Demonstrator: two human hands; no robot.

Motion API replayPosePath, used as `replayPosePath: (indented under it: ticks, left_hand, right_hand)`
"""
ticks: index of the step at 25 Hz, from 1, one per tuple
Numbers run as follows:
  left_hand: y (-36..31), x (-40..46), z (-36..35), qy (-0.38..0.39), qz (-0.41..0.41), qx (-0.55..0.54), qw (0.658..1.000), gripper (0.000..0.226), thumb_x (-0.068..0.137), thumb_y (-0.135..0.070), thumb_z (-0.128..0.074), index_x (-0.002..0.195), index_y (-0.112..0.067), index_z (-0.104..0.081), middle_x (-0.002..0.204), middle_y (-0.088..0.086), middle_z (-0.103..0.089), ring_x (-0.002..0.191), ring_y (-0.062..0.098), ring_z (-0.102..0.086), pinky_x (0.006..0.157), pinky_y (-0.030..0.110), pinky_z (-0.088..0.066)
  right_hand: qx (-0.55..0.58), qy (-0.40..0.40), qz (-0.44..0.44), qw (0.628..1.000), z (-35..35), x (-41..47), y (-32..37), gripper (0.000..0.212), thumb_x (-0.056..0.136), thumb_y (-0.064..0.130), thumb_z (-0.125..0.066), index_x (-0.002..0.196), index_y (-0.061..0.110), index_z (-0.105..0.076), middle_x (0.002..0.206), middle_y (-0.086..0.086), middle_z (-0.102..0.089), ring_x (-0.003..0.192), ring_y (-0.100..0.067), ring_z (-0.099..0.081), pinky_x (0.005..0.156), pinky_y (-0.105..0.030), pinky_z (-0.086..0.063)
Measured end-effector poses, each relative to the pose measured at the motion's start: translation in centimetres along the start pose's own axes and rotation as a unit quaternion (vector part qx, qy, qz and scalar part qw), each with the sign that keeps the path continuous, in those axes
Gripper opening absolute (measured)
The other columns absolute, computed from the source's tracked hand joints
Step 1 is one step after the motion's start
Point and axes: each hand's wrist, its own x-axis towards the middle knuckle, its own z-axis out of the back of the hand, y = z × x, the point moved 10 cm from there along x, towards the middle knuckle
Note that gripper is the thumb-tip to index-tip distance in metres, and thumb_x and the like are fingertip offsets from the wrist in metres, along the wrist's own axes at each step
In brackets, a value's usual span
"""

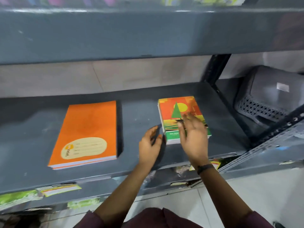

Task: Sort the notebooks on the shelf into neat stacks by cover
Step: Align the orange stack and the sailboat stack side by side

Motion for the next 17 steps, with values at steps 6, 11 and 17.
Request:
replayPosePath:
  ticks: [6, 11, 17]
  left_hand:
    - [0.3, 0.5, -3.5, -0.047, 0.060, -0.022, 0.997, 0.034, 0.089, -0.007, -0.054, 0.123, -0.006, -0.053, 0.117, 0.003, -0.062, 0.104, 0.018, -0.058, 0.089, 0.020, -0.045]
    - [0.9, 0.0, -3.4, -0.054, 0.094, -0.004, 0.994, 0.036, 0.088, -0.008, -0.053, 0.124, -0.012, -0.053, 0.122, 0.006, -0.064, 0.109, 0.020, -0.058, 0.097, 0.031, -0.045]
    - [2.1, -0.4, 1.5, -0.119, 0.087, 0.007, 0.989, 0.035, 0.087, -0.003, -0.049, 0.121, -0.007, -0.056, 0.118, 0.011, -0.065, 0.107, 0.028, -0.060, 0.099, 0.039, -0.046]
  right_hand:
    - [0.256, 0.008, -0.282, 0.925, -1.5, -0.8, -10.2, 0.034, 0.096, 0.026, -0.045, 0.121, 0.006, -0.058, 0.109, -0.019, -0.068, 0.106, -0.036, -0.060, 0.080, -0.030, -0.041]
    - [0.261, 0.001, -0.296, 0.919, -1.7, -0.7, -9.8, 0.039, 0.093, 0.027, -0.051, 0.127, 0.006, -0.053, 0.102, -0.018, -0.069, 0.097, -0.032, -0.062, 0.083, -0.032, -0.044]
    - [0.271, 0.066, -0.255, 0.926, -4.1, -1.0, -5.4, 0.039, 0.095, 0.026, -0.049, 0.127, 0.006, -0.052, 0.110, -0.016, -0.070, 0.101, -0.034, -0.064, 0.088, -0.033, -0.049]
